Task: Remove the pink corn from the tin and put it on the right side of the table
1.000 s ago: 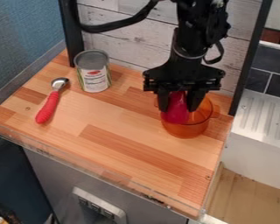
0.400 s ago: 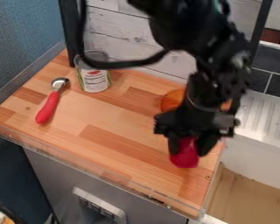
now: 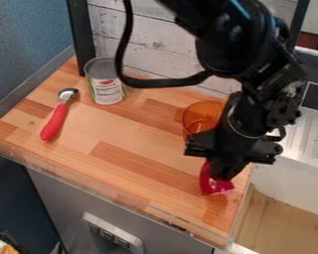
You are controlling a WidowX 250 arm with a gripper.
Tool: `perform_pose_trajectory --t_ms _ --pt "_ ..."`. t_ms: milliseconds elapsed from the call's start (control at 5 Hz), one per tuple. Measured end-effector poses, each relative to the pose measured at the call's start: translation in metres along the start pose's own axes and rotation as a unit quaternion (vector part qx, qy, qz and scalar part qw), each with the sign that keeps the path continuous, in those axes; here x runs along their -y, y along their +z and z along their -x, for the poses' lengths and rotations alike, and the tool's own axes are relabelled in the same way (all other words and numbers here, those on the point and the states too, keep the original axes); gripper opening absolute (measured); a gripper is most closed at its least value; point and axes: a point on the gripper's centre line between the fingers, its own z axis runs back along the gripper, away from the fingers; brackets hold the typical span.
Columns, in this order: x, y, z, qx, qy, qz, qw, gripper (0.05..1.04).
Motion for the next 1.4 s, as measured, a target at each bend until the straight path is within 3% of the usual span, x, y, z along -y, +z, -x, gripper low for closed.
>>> perform_pose_trajectory --t_ms 200,400,800,1000,1200,1400 --pt "-0.003 -0.001 0.002 -0.002 0.003 -0.001 1.0000 0.089" --pt "-0.012 -0.002 0.001 -0.018 0.022 -0.009 0.9996 0.254" --pt "-0.026 0.003 0.007 -0.014 0.042 -0.011 0.9990 0.852" --pt "-0.030 0.015 0.006 -0.003 0.051 0.005 0.9987 1.019" --pt "-0.031 0.024 0.006 0.002 0.054 0.019 0.9984 1.010" --pt "-0.037 0.029 0.003 0.002 0.061 0.018 0.9980 1.006"
